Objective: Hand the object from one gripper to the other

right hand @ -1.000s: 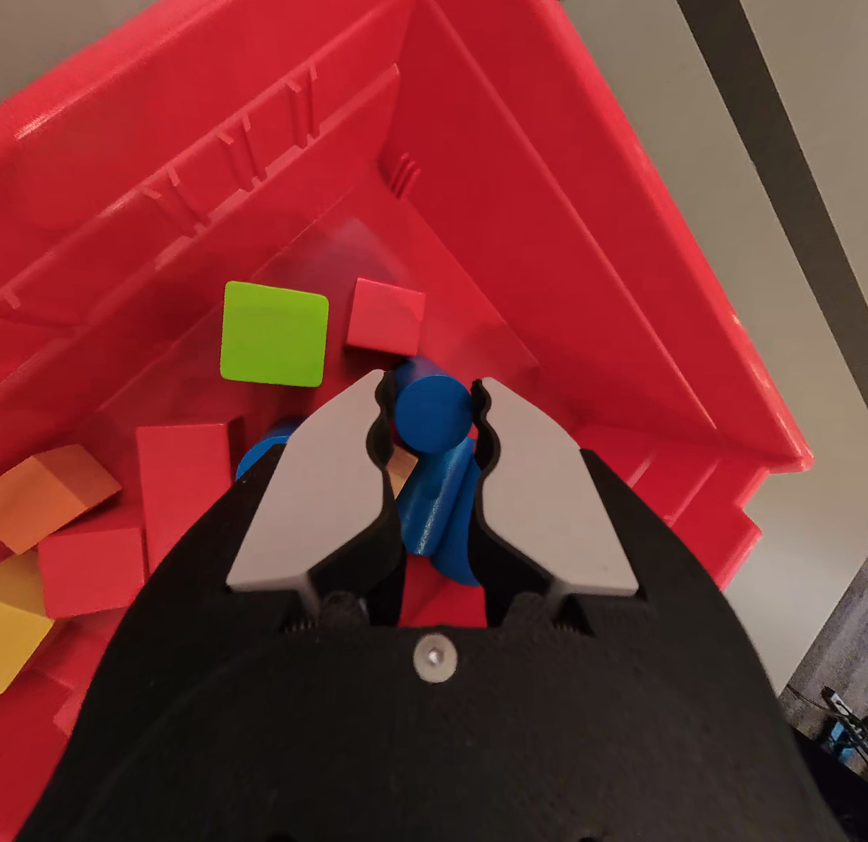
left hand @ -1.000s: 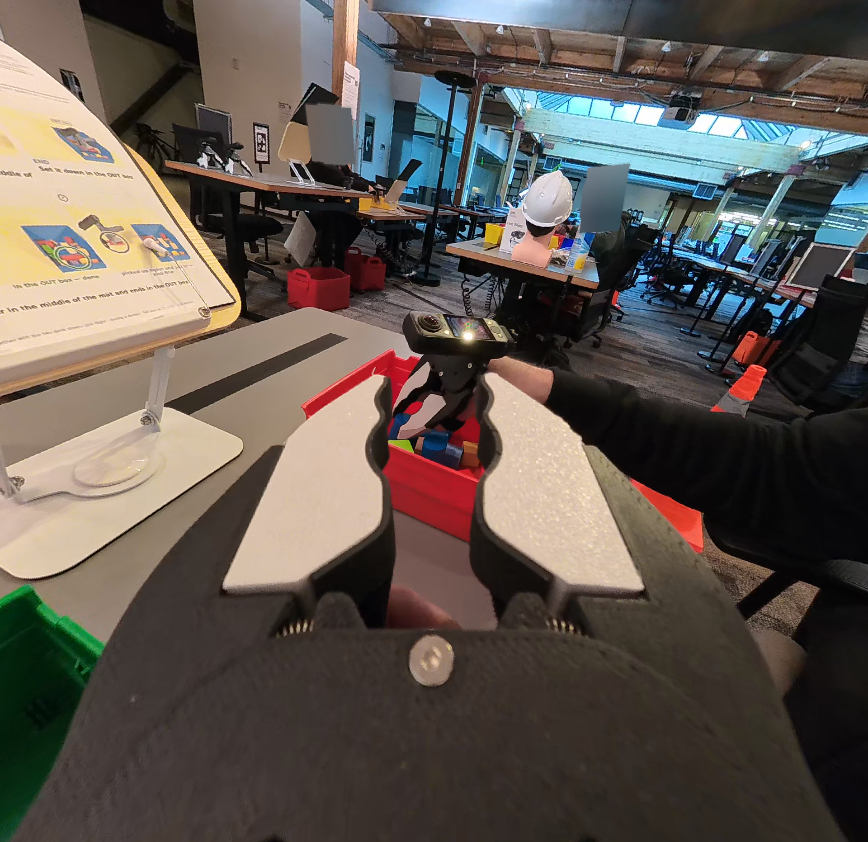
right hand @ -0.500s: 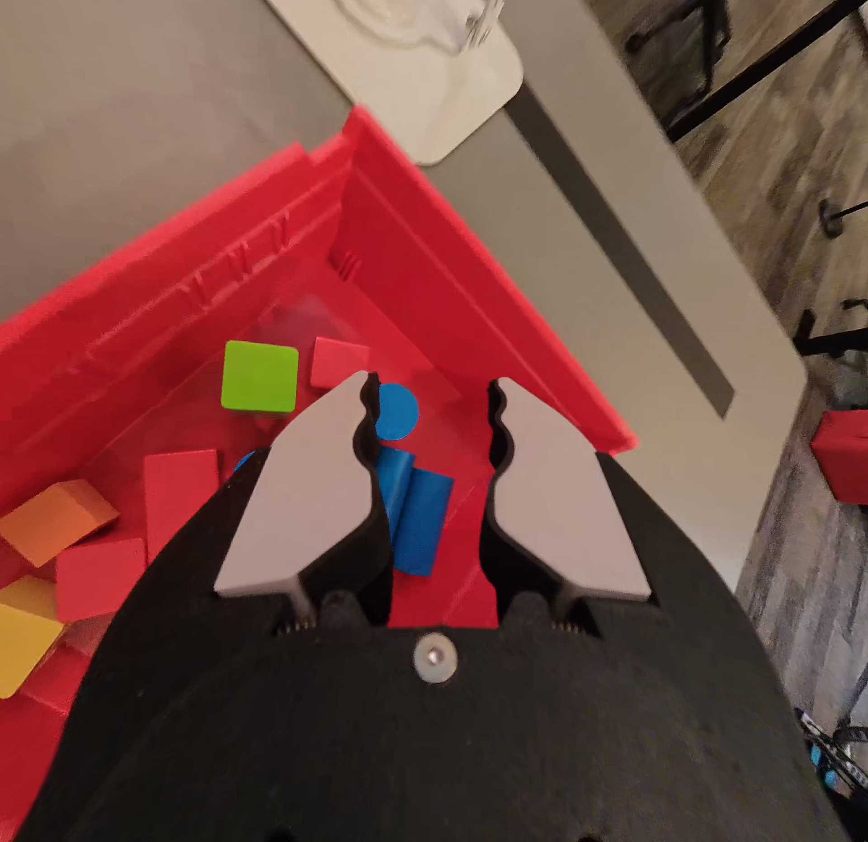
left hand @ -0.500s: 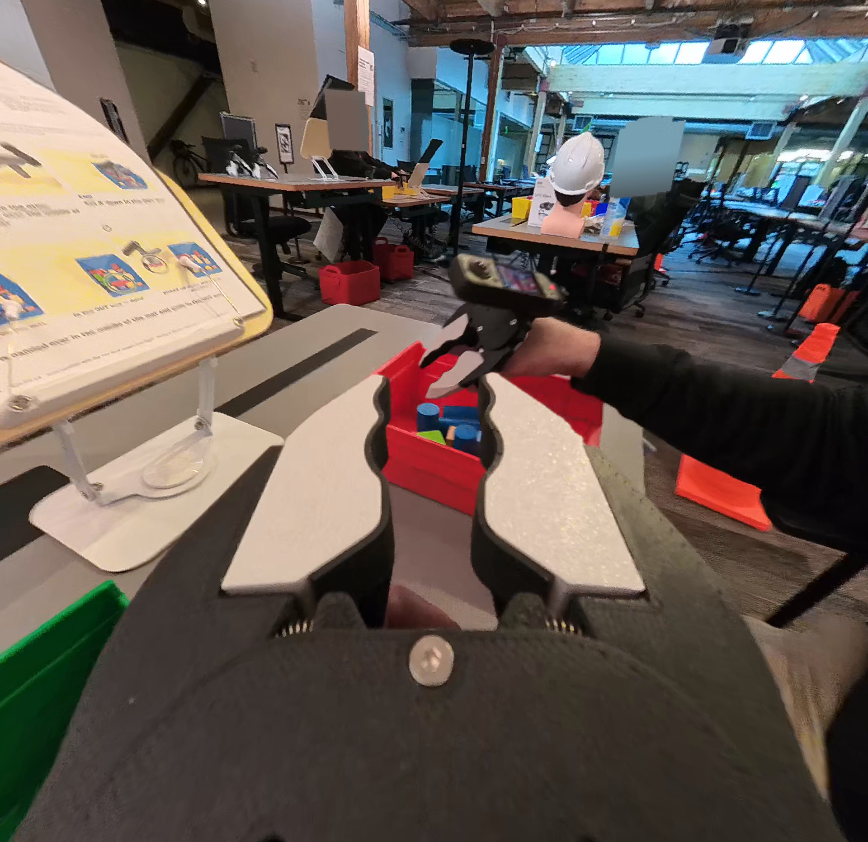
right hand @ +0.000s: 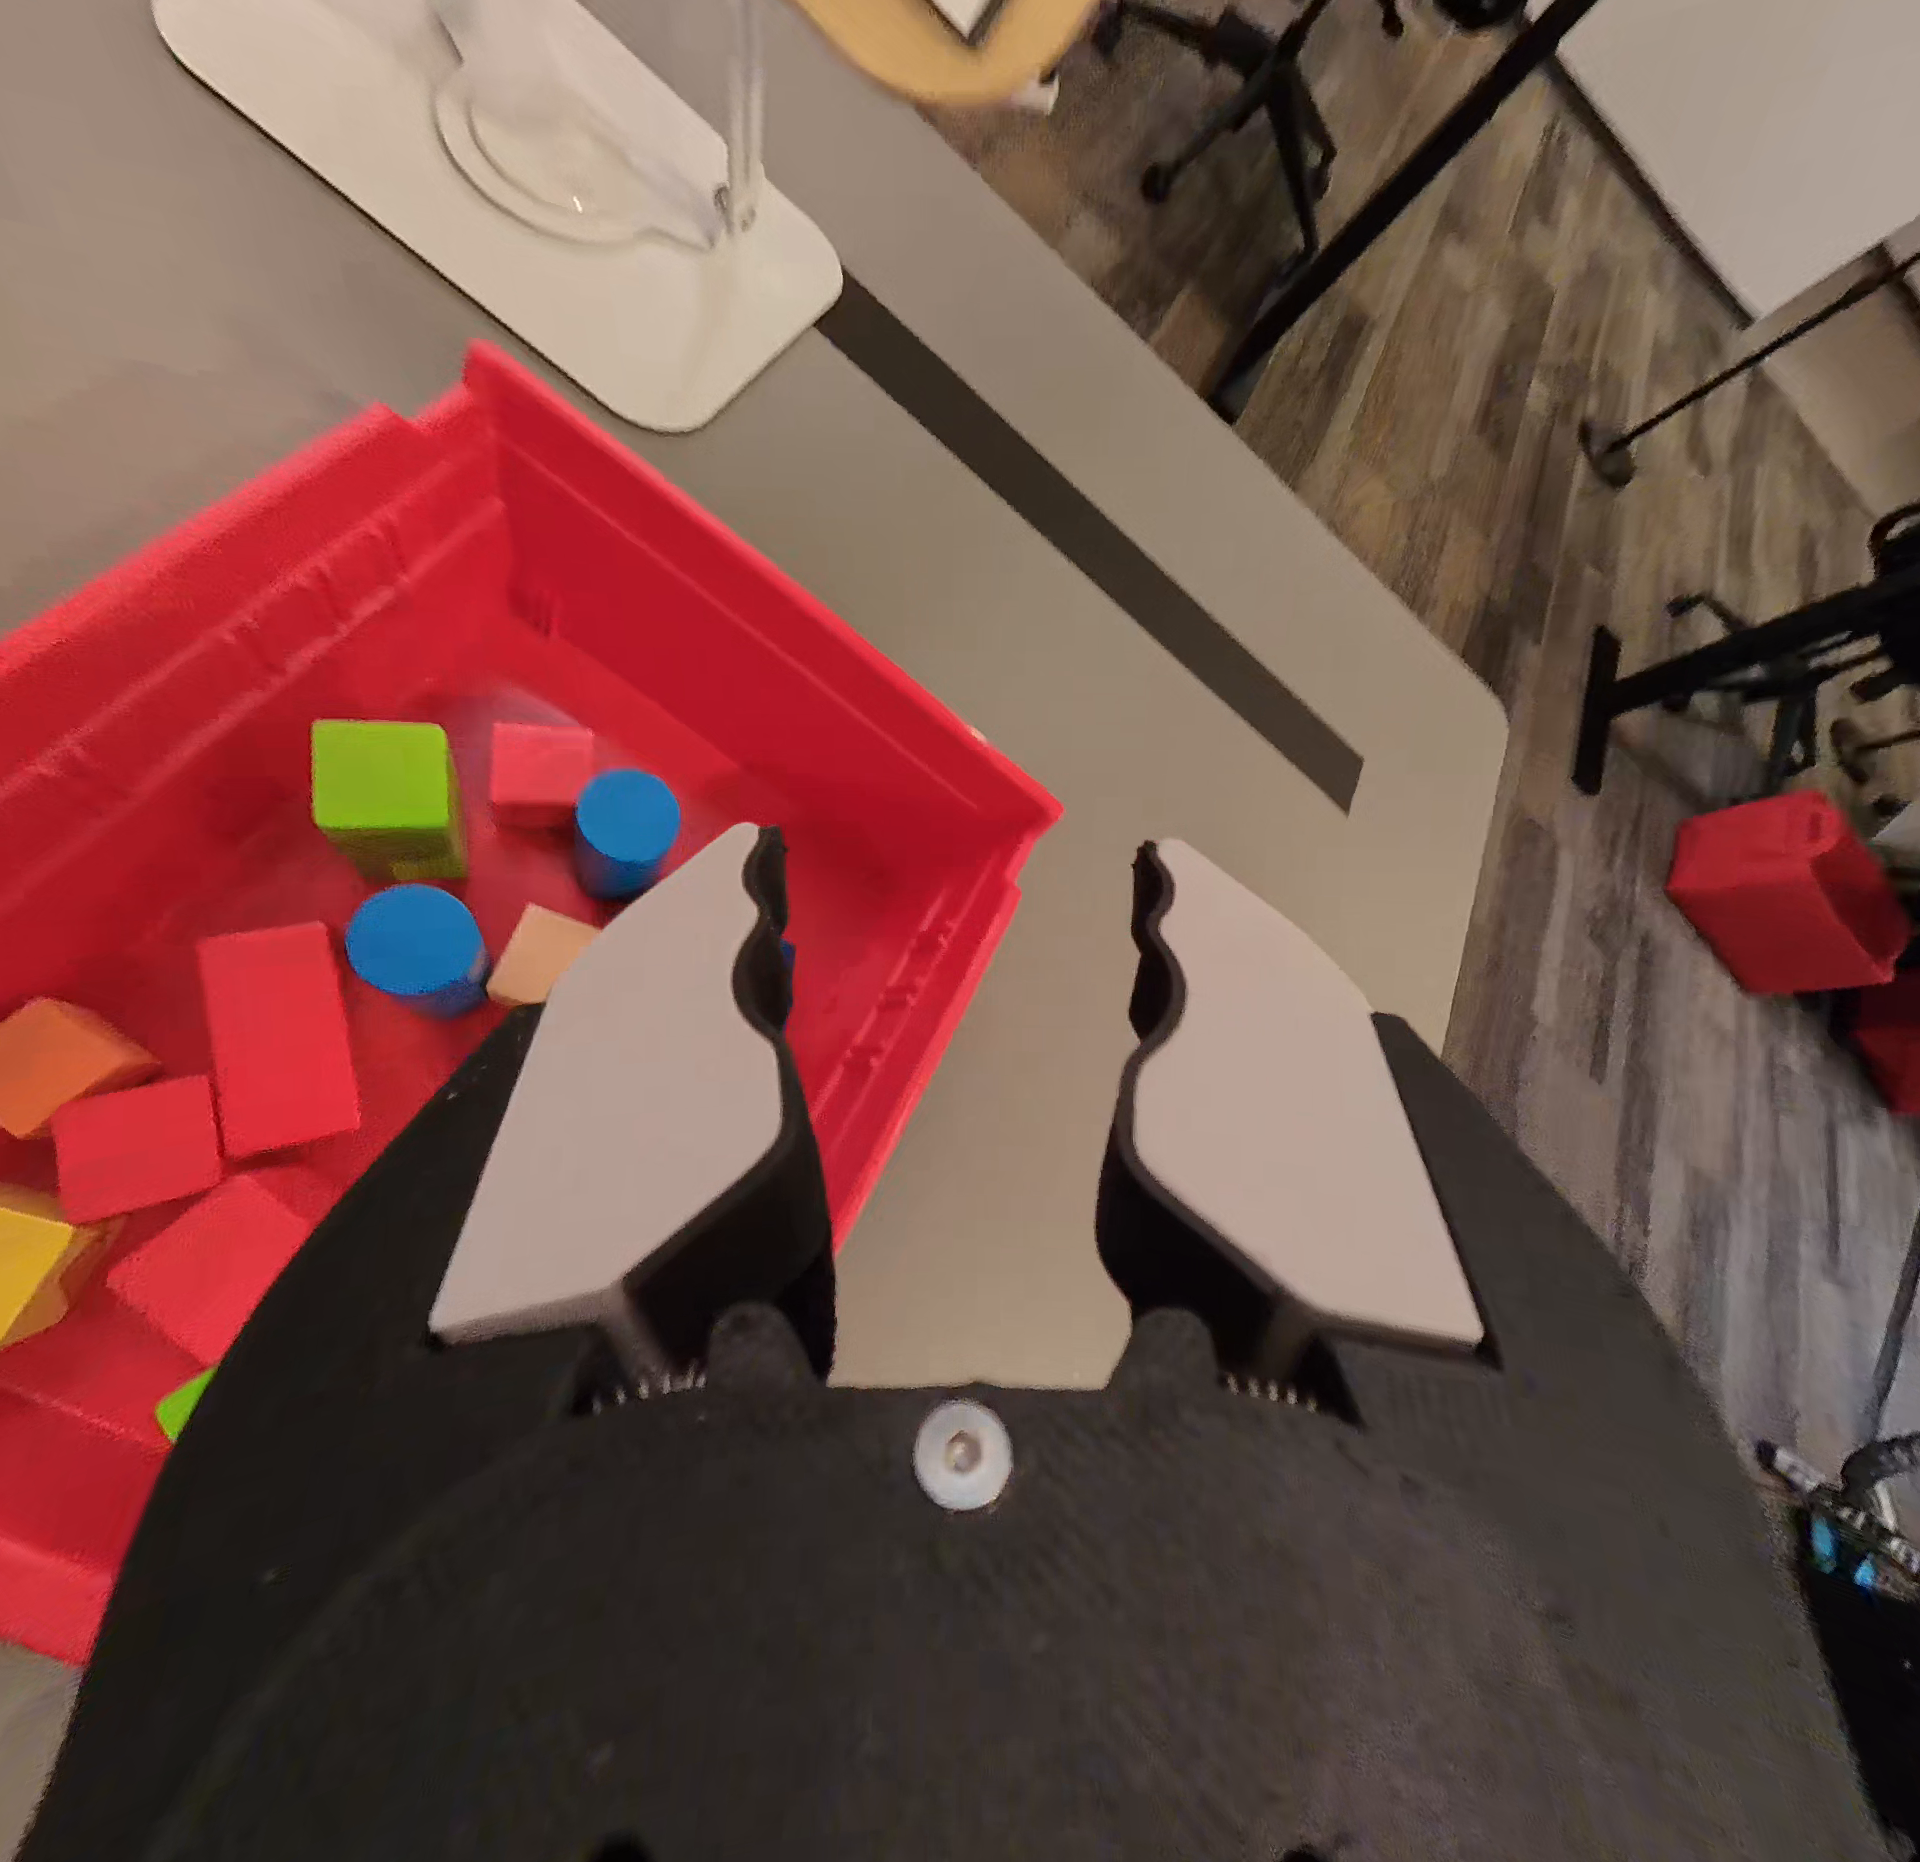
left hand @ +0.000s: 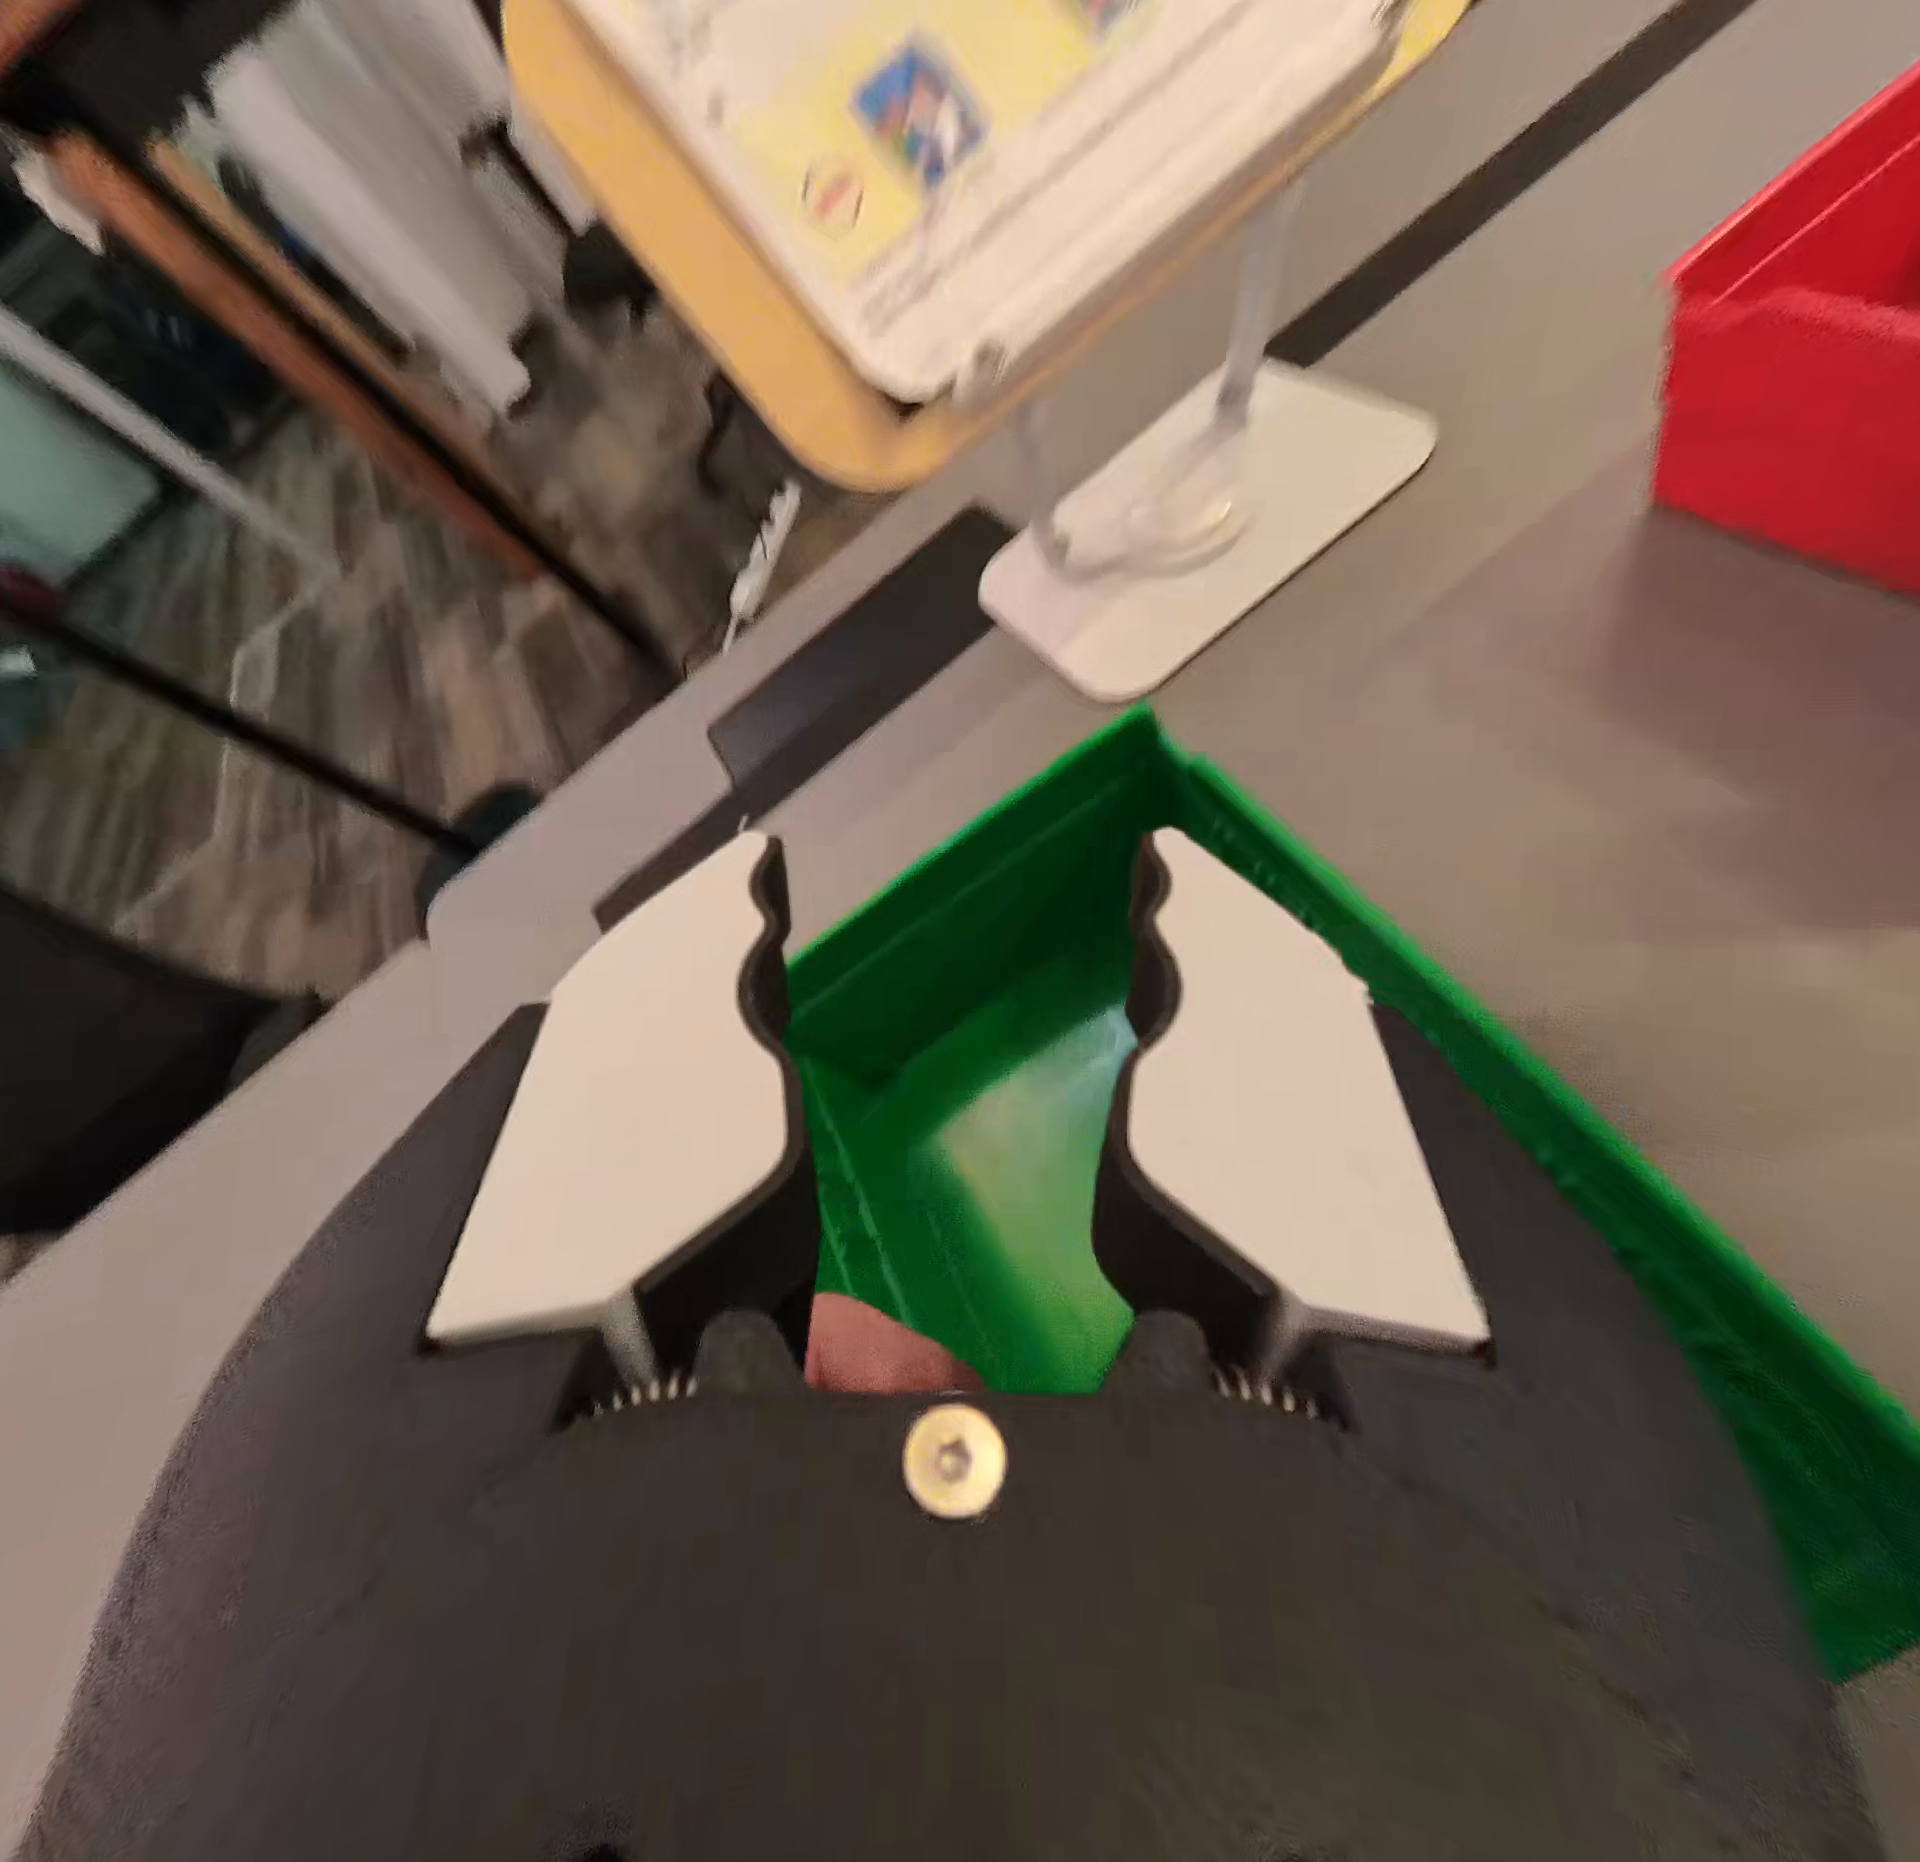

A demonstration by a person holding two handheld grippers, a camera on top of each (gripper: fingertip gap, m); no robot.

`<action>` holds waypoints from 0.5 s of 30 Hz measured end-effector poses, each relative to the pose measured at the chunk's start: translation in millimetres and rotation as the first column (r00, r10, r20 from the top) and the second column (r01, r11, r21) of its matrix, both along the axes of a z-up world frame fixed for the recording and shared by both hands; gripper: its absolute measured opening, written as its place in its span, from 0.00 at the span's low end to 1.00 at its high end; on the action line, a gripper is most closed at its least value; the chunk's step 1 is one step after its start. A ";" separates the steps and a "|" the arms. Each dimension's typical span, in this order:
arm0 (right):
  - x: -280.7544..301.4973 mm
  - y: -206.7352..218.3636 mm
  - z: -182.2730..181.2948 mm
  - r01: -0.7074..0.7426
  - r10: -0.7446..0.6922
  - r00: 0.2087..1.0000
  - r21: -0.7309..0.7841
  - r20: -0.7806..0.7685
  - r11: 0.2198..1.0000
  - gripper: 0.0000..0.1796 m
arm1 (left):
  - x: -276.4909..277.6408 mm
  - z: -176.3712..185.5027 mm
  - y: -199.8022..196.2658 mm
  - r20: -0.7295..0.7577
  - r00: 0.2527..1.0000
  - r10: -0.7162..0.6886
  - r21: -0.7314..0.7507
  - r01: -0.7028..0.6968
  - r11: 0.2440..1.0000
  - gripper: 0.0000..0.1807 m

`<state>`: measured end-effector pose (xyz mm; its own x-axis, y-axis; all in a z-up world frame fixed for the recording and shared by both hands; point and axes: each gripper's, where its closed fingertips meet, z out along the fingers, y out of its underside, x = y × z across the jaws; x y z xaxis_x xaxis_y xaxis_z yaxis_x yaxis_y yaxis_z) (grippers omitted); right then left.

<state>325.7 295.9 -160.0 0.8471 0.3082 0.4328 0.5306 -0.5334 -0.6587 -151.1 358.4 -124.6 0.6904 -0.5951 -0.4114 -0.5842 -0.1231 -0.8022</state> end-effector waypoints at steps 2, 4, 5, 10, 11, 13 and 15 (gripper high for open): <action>12.8 -3.1 -12.7 0.030 -0.031 0.999 -0.050 -0.023 0.998 0.37 | -22.8 -19.2 11.5 0.018 0.997 0.070 -0.097 -0.068 0.993 0.39; 22.6 -7.8 -30.2 0.046 -0.051 0.998 -0.124 -0.032 0.991 0.40 | -45.2 -34.3 23.8 0.045 0.989 0.143 -0.146 -0.135 0.980 0.38; 26.0 -11.0 -39.6 0.048 -0.054 0.998 -0.166 -0.030 0.985 0.40 | -53.2 -45.8 26.7 0.048 0.986 0.161 -0.195 -0.149 0.969 0.38; 27.0 -16.4 -69.1 0.031 -0.046 0.998 -0.276 -0.047 0.961 0.41 | -74.8 -106.1 26.3 -0.039 0.980 0.194 -0.401 -0.194 0.895 0.43; 27.2 -16.3 -74.2 0.032 -0.046 0.998 -0.291 -0.042 0.956 0.41 | -78.8 -113.8 28.0 -0.068 0.976 0.206 -0.405 -0.215 0.889 0.43; 27.1 -17.9 -86.0 0.030 -0.042 0.999 -0.330 -0.031 0.944 0.41 | -81.8 -124.5 31.1 -0.103 0.972 0.211 -0.395 -0.235 0.888 0.43; 26.3 -19.2 -96.4 0.024 -0.036 0.999 -0.362 -0.028 0.932 0.41 | -80.8 -135.2 30.6 -0.119 0.972 0.203 -0.416 -0.235 0.878 0.42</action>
<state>352.0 276.7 -256.4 0.8703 0.4130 0.2683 0.4920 -0.7539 -0.4355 -231.9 389.0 -259.9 0.8025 -0.5601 -0.2055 -0.5548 -0.5738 -0.6025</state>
